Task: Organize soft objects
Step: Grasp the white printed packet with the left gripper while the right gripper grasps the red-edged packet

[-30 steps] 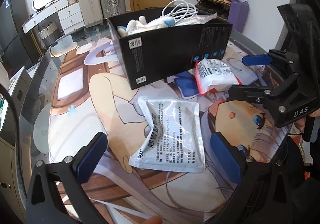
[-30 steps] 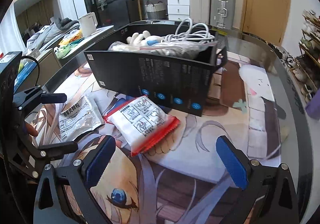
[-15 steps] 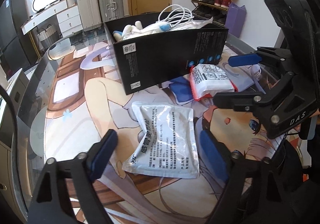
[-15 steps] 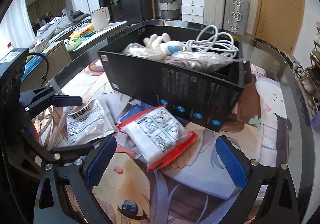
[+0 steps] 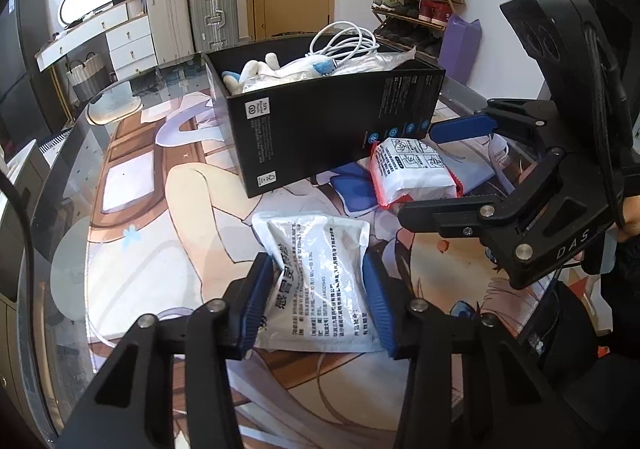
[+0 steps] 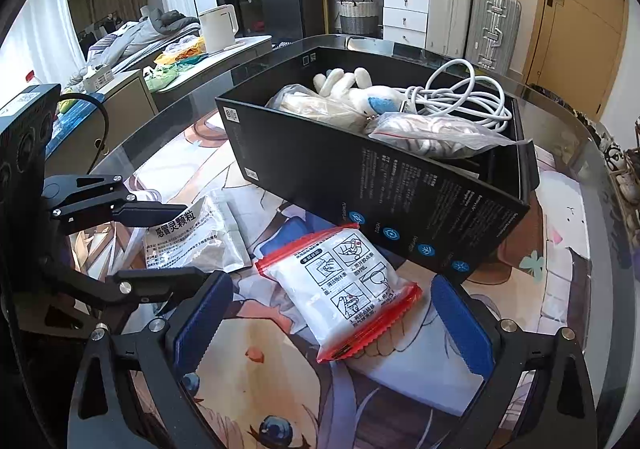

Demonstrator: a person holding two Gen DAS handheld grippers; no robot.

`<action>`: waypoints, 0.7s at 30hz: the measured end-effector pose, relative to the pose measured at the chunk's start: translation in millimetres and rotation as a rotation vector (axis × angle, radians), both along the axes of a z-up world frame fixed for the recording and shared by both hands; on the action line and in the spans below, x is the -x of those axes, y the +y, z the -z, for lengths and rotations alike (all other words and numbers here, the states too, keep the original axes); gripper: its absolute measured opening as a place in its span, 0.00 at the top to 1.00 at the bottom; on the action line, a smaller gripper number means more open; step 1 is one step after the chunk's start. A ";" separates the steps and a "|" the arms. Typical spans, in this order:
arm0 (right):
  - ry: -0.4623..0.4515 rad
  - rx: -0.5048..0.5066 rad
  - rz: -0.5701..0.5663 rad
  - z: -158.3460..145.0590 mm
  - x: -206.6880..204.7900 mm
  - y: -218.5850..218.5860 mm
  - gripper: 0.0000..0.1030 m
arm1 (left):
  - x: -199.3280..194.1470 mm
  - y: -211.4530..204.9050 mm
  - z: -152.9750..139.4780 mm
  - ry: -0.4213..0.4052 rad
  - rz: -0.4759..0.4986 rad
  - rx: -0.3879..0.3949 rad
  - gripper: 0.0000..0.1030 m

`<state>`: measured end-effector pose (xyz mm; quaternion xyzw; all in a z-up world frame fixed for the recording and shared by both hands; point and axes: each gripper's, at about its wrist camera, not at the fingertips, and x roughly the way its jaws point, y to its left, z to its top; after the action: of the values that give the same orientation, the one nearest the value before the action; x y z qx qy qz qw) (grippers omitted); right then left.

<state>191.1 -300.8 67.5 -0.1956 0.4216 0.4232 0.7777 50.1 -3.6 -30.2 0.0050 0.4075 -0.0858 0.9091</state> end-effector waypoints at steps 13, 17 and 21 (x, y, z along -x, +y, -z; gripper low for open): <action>-0.011 0.023 -0.013 7.2 0.3 -1.0 0.34 | 0.6 12.8 -8.0 -0.029 -0.055 0.030 0.58; -0.018 0.014 -0.040 7.6 8.5 -4.1 0.40 | 1.8 16.4 -11.9 -0.042 -0.065 0.037 0.58; -0.032 0.004 -0.054 4.7 14.8 -9.1 0.41 | 2.0 18.4 -15.8 -0.055 -0.078 0.043 0.57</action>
<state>176.3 -309.9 62.8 -0.2154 0.4046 0.4398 0.7723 48.1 14.7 -14.4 -0.0278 0.3805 -0.0590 0.9225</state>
